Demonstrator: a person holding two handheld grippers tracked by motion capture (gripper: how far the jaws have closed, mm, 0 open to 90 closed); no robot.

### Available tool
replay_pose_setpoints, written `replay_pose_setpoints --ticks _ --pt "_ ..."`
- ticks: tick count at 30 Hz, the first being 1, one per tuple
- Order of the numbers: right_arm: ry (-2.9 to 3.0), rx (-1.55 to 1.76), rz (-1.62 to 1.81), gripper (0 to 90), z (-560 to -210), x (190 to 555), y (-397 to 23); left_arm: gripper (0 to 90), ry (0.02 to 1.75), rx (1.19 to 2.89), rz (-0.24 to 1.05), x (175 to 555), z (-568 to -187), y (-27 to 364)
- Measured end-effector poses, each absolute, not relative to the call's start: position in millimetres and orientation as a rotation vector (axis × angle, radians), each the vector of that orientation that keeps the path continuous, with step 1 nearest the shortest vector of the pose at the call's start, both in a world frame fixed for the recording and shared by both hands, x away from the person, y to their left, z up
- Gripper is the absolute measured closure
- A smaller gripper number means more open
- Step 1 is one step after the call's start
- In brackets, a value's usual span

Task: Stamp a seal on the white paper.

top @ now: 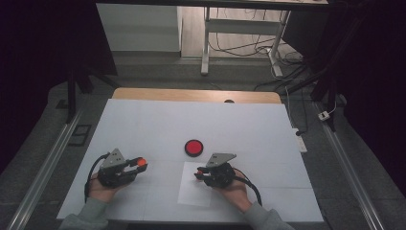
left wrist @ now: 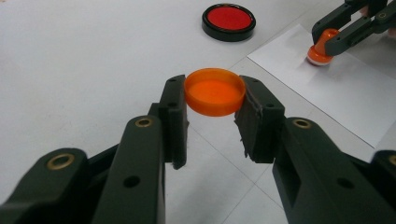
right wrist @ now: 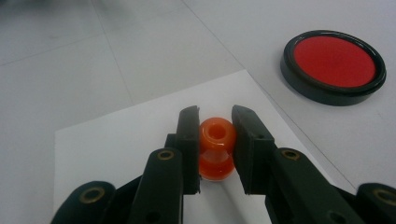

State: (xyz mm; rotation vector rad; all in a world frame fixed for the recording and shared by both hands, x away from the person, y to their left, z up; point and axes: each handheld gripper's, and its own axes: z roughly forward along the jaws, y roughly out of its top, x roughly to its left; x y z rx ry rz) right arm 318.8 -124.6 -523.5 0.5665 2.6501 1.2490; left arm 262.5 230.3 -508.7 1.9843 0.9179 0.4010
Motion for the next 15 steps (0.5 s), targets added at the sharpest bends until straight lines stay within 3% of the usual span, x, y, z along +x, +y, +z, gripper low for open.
replay_pose_setpoints --ticks 15 --pt "2.651 0.548 1.217 72.6 -526.2 316.8 -124.5 64.2 0.916 1.984 0.401 262.1 -508.4 230.0"
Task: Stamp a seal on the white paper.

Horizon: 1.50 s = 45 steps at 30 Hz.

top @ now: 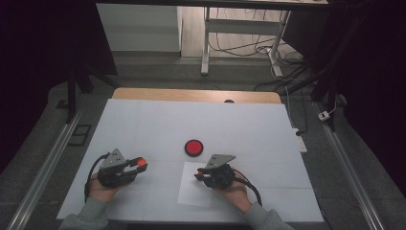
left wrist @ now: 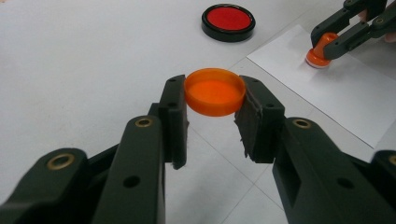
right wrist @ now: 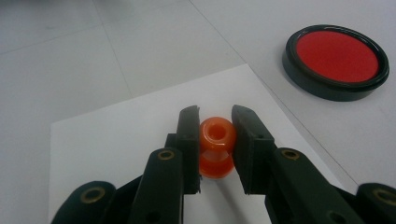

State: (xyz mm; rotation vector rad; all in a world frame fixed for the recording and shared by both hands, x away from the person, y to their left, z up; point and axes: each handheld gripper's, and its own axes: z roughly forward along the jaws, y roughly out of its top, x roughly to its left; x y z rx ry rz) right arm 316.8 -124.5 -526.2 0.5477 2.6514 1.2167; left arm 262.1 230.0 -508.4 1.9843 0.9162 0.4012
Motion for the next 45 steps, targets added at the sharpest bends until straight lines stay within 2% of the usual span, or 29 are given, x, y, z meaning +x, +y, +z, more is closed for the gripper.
replay_pose_setpoints --ticks 45 --pt "2.634 0.525 1.188 73.0 -527.1 312.6 -122.3 64.1 0.920 1.982 0.407 261.5 -508.1 230.0"
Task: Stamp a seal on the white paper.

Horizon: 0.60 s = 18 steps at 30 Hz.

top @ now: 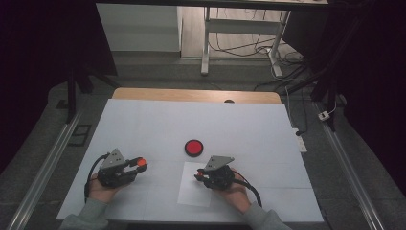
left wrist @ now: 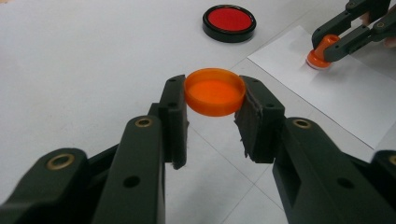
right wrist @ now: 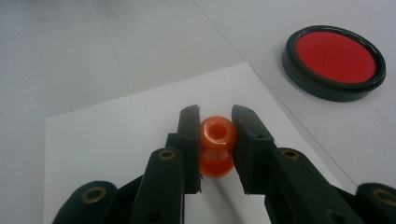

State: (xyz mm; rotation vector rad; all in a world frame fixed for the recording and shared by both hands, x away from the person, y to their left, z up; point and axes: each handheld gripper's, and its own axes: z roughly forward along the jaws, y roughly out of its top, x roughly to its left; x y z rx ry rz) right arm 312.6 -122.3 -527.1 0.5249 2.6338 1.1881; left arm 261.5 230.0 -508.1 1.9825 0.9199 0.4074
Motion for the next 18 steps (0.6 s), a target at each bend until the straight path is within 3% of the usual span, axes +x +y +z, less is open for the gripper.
replay_pose_setpoints --ticks 18 --pt "2.628 0.536 1.200 72.9 -527.8 312.7 -123.2 64.2 0.920 1.984 0.410 261.5 -508.0 230.0"
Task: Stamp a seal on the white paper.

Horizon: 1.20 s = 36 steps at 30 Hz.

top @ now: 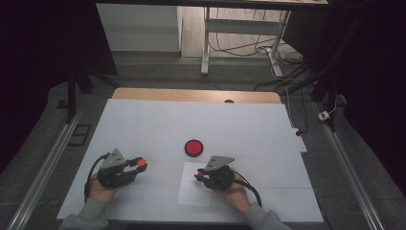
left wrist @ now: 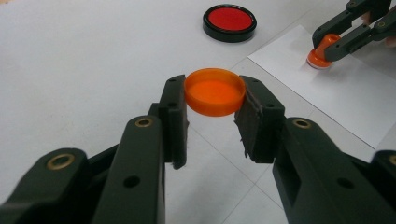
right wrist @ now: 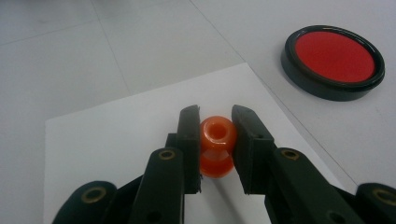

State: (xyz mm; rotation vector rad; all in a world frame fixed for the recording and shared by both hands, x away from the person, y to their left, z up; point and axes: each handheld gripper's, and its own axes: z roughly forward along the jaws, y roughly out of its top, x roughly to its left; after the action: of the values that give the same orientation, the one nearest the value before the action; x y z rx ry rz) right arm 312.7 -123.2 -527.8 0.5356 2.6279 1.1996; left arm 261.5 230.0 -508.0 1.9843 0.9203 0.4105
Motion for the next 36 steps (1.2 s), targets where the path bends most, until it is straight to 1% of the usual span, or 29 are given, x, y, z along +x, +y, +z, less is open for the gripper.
replay_pose_setpoints --ticks 14,17,21,36 --pt "2.625 0.551 1.234 72.3 -527 314 -125 64.1 0.921 1.985 0.414 262 -508 231" --pt "2.565 0.628 1.374 72.3 -519 317 -132 64.1 0.923 1.981 0.414 262 -508 231" --pt "2.504 0.642 1.435 72.4 -506 319 -141 64.1 0.921 1.983 0.412 263 -509 231" --pt "2.450 0.683 1.485 72.4 -493 323 -156 64.1 0.918 1.982 0.412 262 -508 231"
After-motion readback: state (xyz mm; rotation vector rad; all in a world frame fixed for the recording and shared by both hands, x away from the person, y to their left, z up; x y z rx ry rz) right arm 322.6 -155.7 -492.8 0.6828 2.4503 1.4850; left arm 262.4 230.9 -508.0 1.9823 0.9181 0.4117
